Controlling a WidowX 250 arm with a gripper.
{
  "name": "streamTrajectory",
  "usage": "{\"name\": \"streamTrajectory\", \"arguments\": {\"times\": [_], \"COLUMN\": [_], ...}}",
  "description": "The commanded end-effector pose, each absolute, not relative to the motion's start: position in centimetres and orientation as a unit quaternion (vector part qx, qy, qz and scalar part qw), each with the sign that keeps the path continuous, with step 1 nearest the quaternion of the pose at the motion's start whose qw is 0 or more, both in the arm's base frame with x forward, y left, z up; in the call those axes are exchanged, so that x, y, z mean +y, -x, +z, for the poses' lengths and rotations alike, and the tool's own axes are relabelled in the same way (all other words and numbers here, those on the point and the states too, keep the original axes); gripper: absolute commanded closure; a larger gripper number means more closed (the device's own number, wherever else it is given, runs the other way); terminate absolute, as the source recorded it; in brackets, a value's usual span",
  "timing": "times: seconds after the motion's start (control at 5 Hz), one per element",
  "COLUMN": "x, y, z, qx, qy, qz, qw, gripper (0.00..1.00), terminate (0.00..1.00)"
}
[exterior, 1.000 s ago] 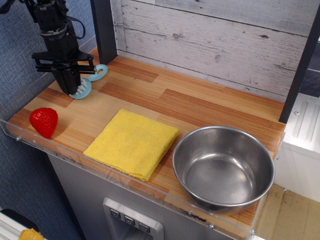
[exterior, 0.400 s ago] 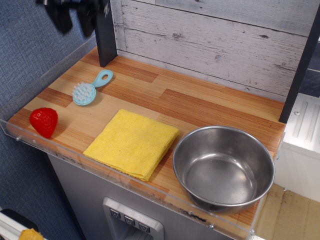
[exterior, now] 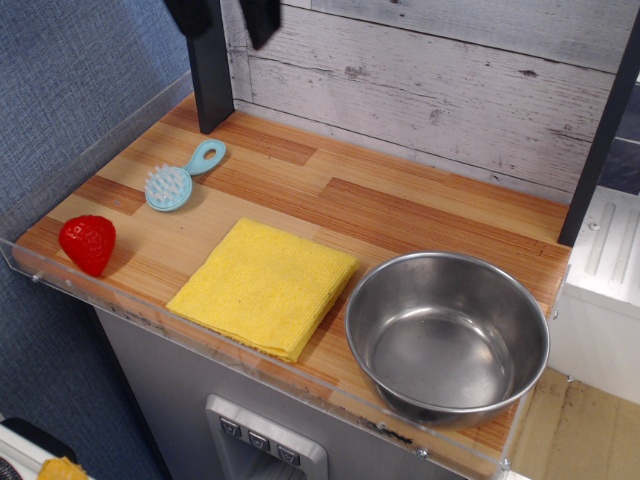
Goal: Move the spatula to corner of the table.
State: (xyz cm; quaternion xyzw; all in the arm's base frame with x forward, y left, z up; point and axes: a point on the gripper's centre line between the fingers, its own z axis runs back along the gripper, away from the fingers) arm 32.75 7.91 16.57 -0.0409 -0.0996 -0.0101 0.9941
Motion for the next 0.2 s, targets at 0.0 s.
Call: {"name": "streamTrajectory", "arguments": {"times": [0.0], "x": [8.04], "y": [-31.28], "z": [17.45], "qx": [-0.088], "qy": [0.048], "qz": [-0.044], "qw": [0.994], "gripper": [0.0], "terminate": [1.0]}}
